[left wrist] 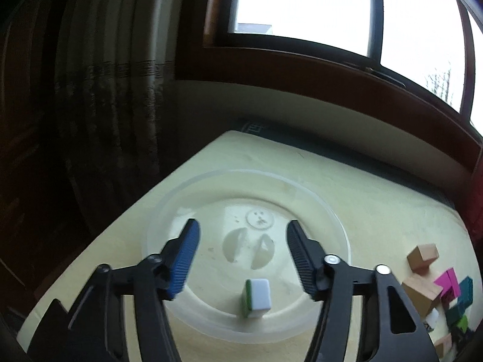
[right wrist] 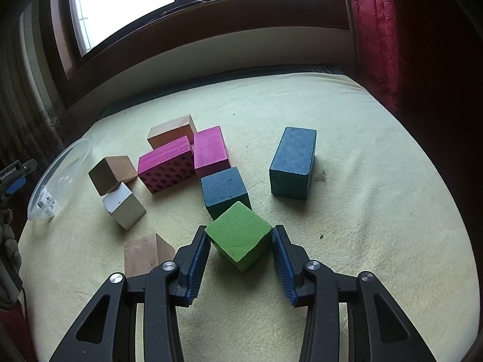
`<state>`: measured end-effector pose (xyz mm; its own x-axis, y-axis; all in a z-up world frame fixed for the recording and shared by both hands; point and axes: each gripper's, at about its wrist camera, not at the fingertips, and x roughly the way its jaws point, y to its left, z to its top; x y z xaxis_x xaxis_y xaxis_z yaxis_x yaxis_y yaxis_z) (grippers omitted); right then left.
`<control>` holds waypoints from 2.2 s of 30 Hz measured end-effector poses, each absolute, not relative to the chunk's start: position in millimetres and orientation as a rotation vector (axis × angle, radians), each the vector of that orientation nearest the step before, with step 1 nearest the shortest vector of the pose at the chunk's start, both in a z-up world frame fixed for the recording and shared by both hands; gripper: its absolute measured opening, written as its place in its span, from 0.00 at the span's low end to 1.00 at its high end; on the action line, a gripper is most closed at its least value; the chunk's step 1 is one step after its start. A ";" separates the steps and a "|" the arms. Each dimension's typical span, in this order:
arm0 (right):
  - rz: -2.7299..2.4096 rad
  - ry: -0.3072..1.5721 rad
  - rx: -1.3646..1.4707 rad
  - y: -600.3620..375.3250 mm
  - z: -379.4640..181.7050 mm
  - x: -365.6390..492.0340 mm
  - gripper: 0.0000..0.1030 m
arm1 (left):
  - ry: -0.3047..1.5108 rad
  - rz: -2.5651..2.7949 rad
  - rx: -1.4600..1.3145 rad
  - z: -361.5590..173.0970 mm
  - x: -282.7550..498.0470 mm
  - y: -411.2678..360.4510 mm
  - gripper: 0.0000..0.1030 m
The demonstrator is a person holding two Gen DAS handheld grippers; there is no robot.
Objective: Organize rigid objects
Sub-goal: 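Carry the white tile into the clear container and release it while the right gripper grasps the green cube, then carry the green cube with the right gripper into the clear container and release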
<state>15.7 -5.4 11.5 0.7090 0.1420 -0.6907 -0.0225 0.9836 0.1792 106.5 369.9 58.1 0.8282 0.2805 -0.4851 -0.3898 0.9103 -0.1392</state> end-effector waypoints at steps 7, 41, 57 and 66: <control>0.076 0.731 0.175 -9.7 19.9 8.0 0.43 | 0.436 0.441 -0.298 60.9 96.6 391.9 0.82; 0.542 0.658 -0.012 229.6 72.3 74.9 0.43 | 0.392 0.505 -0.453 56.9 85.1 427.6 0.84; 0.565 0.688 0.014 238.6 56.0 90.0 0.47 | 0.402 0.511 -0.474 54.2 86.8 433.0 0.84; 0.509 0.694 0.054 204.7 45.0 65.1 0.47 | 0.409 0.471 -0.425 55.2 92.8 416.2 0.84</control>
